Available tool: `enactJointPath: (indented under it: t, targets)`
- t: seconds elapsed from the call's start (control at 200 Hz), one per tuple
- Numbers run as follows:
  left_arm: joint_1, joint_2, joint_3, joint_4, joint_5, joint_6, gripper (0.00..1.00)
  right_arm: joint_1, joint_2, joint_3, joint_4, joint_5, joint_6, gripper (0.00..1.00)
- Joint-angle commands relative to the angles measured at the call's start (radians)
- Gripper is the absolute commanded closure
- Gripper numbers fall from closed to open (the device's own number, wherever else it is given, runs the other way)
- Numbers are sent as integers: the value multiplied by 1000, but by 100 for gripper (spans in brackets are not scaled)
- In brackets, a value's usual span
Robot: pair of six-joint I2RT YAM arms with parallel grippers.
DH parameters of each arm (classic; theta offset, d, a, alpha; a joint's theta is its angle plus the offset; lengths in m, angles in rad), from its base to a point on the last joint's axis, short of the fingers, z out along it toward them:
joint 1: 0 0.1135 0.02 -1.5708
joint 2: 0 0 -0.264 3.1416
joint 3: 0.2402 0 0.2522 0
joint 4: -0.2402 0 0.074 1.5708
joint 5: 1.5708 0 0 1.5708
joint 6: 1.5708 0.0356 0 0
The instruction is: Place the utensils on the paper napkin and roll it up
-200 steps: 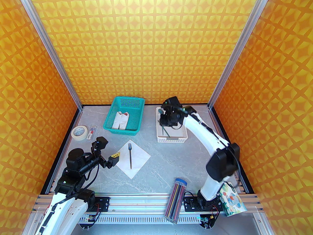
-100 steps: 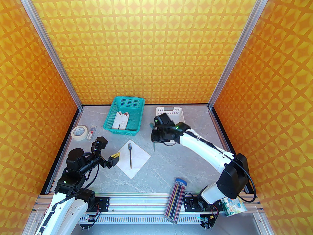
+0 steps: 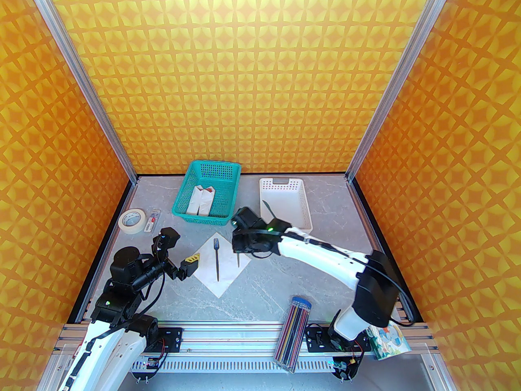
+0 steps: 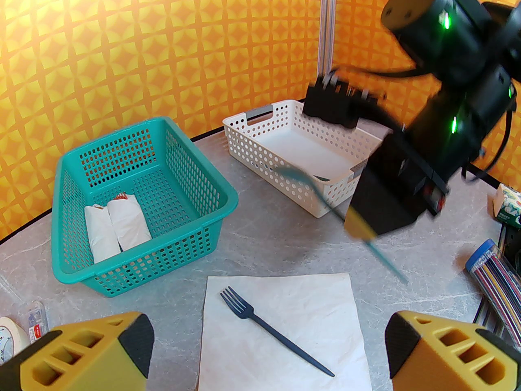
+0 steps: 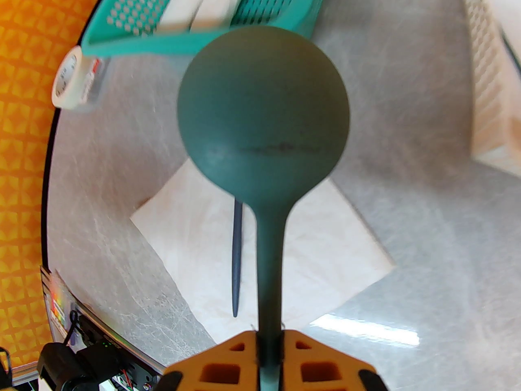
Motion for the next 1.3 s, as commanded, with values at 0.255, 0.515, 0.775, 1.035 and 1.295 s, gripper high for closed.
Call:
enactJointPath:
  t: [0.255, 0.515, 0.775, 1.035, 1.295]
  targets:
    - [-4, -7, 8, -9, 17, 17, 1, 76, 118, 30, 61, 20, 77, 87]
    - [-5, -6, 8, -7, 17, 19, 1, 85, 181, 48, 74, 25, 73, 87]
    - [-4, 0, 7, -5, 16, 20, 1, 87, 242, 79, 83, 20, 68, 87]
    - [-5, 1, 5, -4, 17, 21, 1, 91, 300, 109, 92, 12, 71, 86]
    - [-4, 4, 6, -5, 17, 20, 1, 94, 335, 122, 101, 7, 76, 86]
